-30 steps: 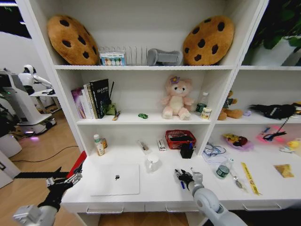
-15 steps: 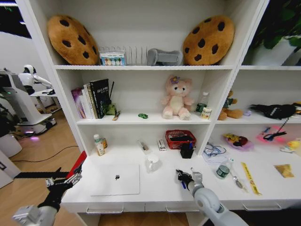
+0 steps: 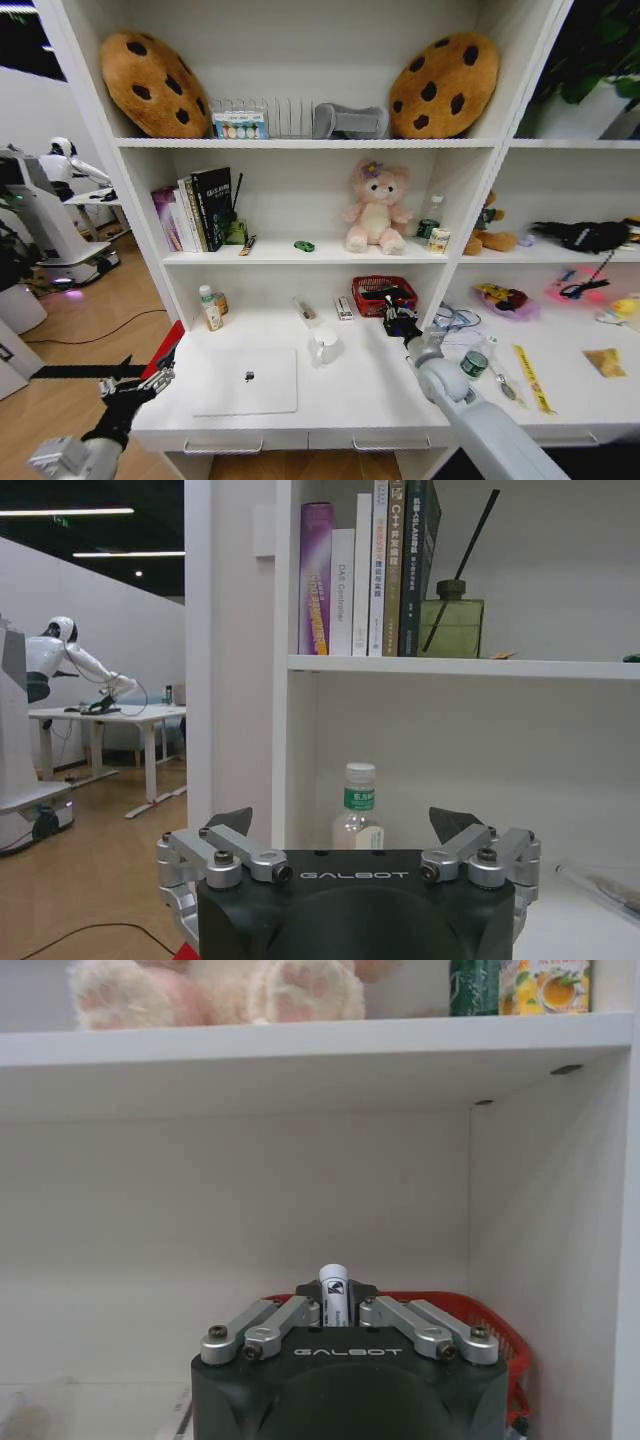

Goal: Organize the objects on the table.

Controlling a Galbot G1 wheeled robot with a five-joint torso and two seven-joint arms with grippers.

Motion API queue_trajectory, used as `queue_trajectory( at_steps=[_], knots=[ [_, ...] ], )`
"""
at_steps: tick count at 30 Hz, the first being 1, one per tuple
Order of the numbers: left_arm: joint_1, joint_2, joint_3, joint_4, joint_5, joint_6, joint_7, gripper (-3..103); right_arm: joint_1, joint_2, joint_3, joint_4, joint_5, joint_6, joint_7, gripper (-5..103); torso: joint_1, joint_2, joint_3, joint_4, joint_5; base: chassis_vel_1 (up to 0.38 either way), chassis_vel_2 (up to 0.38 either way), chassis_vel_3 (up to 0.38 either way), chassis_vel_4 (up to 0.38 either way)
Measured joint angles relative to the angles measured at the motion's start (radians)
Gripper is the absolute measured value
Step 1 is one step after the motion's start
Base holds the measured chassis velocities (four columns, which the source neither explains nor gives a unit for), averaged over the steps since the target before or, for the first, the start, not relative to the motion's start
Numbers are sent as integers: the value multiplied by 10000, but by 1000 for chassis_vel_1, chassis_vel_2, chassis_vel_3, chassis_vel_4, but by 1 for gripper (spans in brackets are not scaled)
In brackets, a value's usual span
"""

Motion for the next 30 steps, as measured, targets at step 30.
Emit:
queue_trajectory(
  at_steps=[30],
  knots=[
    [20,-27,22,142,-12,33,-3,96,2454,564,-582,-3480,-872,1889,-697,13,0,-1,-1,-1,2,0,0,0,0]
  ],
)
